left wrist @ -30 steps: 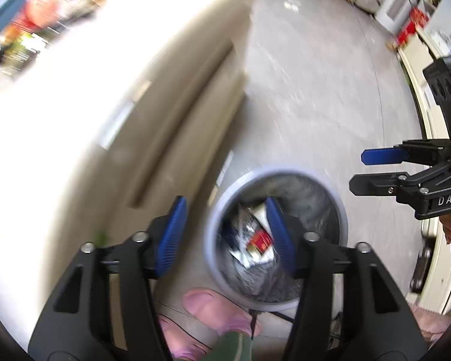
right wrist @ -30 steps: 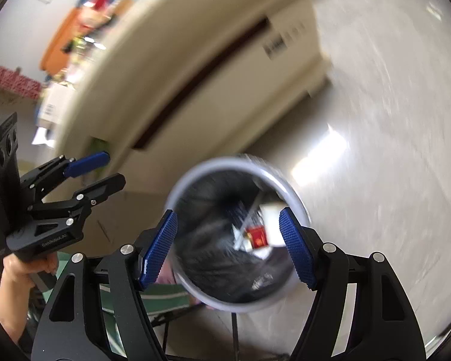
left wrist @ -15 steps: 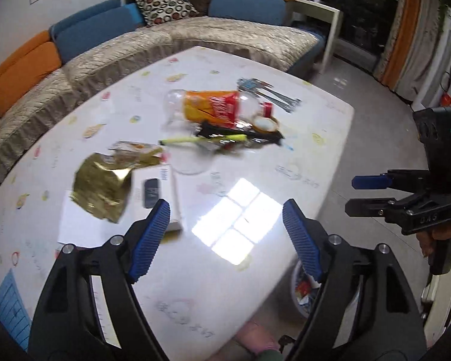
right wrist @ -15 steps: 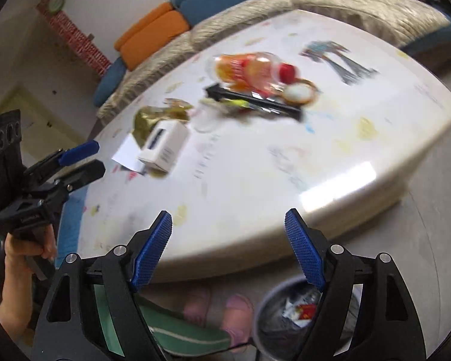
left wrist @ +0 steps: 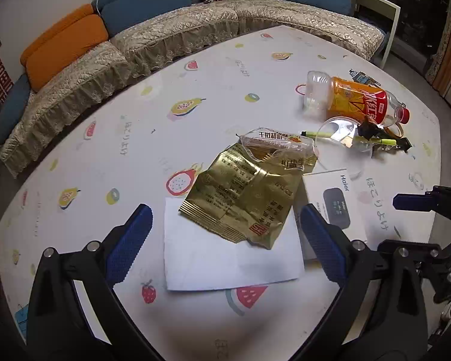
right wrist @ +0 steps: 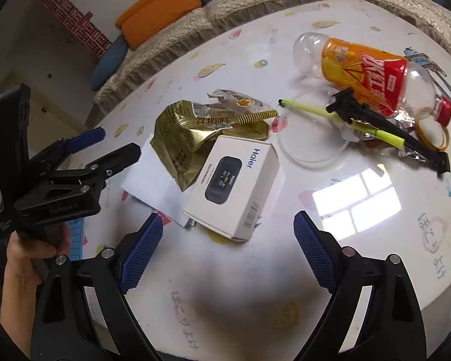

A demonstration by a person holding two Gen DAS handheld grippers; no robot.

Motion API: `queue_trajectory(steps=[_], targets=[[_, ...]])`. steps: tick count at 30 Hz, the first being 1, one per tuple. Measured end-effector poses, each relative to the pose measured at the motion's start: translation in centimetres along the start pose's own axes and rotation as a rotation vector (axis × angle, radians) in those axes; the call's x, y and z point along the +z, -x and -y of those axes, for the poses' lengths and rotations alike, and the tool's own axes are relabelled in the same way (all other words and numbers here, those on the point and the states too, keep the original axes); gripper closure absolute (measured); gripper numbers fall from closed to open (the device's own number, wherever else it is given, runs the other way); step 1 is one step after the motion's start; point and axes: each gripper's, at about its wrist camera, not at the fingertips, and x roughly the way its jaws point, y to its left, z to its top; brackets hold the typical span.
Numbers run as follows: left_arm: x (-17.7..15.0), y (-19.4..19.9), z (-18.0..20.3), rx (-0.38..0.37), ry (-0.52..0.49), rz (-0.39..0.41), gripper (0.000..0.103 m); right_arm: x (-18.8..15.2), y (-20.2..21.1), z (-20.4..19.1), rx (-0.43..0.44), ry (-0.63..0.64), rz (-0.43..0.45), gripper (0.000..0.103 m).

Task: Collect trash
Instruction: 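Return both grippers to the table toward the gold snack bag and Haier box, then grasp the Haier box with the right gripper while the left grasps the gold snack bag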

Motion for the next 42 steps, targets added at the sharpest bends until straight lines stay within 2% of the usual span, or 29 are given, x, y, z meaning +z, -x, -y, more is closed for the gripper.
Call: queue_trajectory(steps=[5, 8, 11, 15, 17, 18, 20, 22, 23, 25, 26, 30, 35, 36, 38, 39, 40, 42], targets=[[0.2, -2.7, -1.5, -0.082, -0.011, 0.01, 0.007, 1.8, -2.9, -0.8, -0.018, -0.036, -0.028, 0.015], [0.6, -4.1, -2.1, -0.118, -0.034, 0.006, 0.007, 2.6, -4.0, -0.4, -0.057, -0.066, -0.038, 0.015], [1.0, -4.9, -2.2, -0.118, -0.084, 0.018, 0.007, 3.1, -5.2, 0.1, -0.038, -0.112, -0.063, 0.015], [1.3, -6.1, -2.5, -0.171, -0.09, 0.012, 0.007, 2.9, -6.4, -0.4, -0.092, -0.061, -0.096, 0.018], [1.2, -6.4, -2.5, -0.207, -0.08, 0.011, 0.017, 2.6, -6.7, -0.4, -0.098, -0.042, -0.108, 0.023], [1.1, -6.6, -2.5, -0.231, -0.075, 0.005, 0.033, 2.5, -6.6, -0.2, -0.084, -0.043, -0.107, 0.025], [0.8, -6.6, -2.1, -0.221, -0.082, 0.005, 0.037, 2.4, -6.1, 0.1, -0.087, -0.044, -0.103, 0.027], [0.5, -6.5, -1.7, -0.218, -0.108, 0.002, 0.049, 2.2, -5.7, 0.6, -0.095, -0.042, -0.1, 0.029], [0.3, -6.4, -1.6, -0.207, -0.112, 0.003, 0.05, 2.1, -5.6, 0.7, -0.097, -0.043, -0.1, 0.03], [0.2, -6.1, -1.6, -0.21, -0.109, 0.002, 0.081, 1.9, -5.1, 1.0, -0.101, -0.04, -0.103, 0.031], [0.0, -6.1, -1.6, -0.203, -0.109, -0.008, 0.088, 2.0, -5.0, 1.3, -0.11, -0.04, -0.1, 0.031], [-0.9, -5.8, -1.1, -0.188, -0.131, -0.018, 0.103, 1.6, -4.3, 2.3, -0.083, -0.07, -0.1, 0.032], [-1.6, -5.5, -0.3, -0.176, -0.117, -0.015, 0.103, 1.2, -3.4, 2.6, -0.074, -0.066, -0.09, 0.033], [-1.6, -5.3, -0.3, -0.18, -0.111, -0.005, 0.099, 1.3, -3.2, 2.6, -0.071, -0.067, -0.085, 0.034], [-1.3, -4.8, -0.4, -0.13, -0.102, 0.02, 0.063, 1.5, -2.9, 2.8, -0.068, -0.068, -0.078, 0.034], [-1.1, -4.3, -0.5, -0.097, -0.102, 0.048, 0.028, 1.7, -2.9, 2.9, -0.065, -0.069, -0.078, 0.034], [-0.9, -3.9, -0.5, -0.075, -0.102, 0.081, 0.021, 1.9, -2.9, 2.9, -0.066, -0.07, -0.077, 0.034], [-0.3, -3.5, -0.5, -0.105, -0.097, 0.098, 0.021, 2.1, -2.8, 3.0, -0.065, -0.065, -0.08, 0.034]])
